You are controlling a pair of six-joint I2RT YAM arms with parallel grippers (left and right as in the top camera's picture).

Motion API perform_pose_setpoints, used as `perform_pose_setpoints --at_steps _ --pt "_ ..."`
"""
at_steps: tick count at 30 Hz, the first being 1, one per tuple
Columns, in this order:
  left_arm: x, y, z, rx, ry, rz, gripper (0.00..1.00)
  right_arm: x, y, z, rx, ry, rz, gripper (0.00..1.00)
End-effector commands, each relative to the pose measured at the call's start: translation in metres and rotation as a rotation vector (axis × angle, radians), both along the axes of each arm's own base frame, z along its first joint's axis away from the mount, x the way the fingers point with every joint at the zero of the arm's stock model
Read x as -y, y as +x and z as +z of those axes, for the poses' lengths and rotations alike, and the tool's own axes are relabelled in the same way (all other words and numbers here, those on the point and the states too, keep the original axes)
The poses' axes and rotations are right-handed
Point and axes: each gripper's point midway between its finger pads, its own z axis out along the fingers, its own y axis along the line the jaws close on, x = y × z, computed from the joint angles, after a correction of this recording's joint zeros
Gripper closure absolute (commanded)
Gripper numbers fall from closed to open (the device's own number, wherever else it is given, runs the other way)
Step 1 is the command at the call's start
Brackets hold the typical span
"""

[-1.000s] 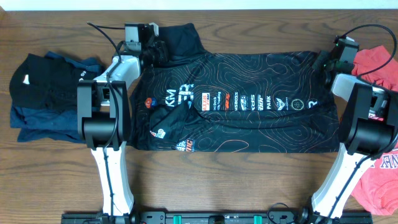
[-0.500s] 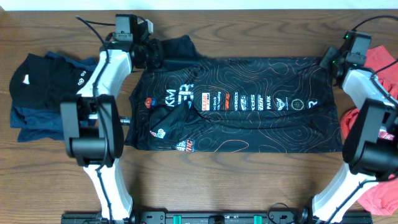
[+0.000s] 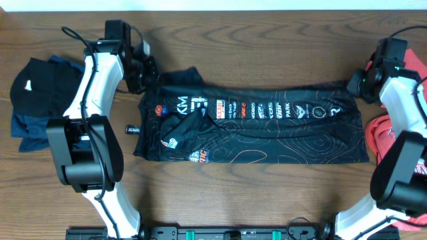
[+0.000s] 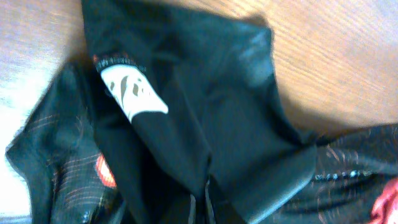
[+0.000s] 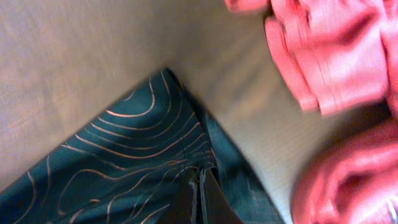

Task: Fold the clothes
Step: 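Fold the jersey's top half down toward the bottom edge with both grippers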

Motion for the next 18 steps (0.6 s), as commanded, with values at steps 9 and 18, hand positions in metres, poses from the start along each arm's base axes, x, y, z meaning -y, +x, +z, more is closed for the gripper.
perform_pose_setpoints --at_steps 9,18 --pt "-0.001 -0.060 0.009 -0.201 -0.001 -0.084 0.94 0.013 -0.057 0.003 -0.213 -0.086 -0.037 0.99" --pt "-0.012 -0.097 0.008 -0.353 0.064 -0.111 0.94 0.014 -0.080 0.001 -0.309 -0.094 -0.043 0.99"
